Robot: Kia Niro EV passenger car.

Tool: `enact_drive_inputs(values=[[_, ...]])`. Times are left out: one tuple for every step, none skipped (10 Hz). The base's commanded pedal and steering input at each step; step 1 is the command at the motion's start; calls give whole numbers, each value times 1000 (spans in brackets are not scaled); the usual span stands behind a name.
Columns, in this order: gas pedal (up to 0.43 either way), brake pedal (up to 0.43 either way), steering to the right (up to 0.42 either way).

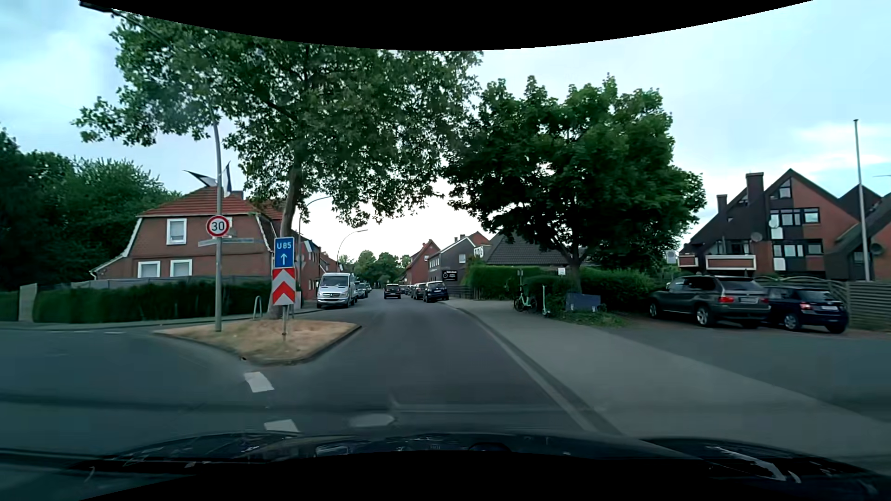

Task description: Follow the waypoints while adhering to traffic rules and regulations

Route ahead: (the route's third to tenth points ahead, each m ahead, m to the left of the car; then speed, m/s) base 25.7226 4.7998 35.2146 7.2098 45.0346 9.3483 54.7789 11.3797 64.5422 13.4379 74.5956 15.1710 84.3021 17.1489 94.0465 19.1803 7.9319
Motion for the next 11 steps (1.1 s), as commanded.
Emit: enact_drive_inputs(values=[[0,0,-32],[0,0,-45],[0,0,-49],[0,0,-50],[0,0,-50],[0,0,-51],[0,0,-55],[0,0,-55],[0,0,-53],[0,0,-50],[0,0,-51]])
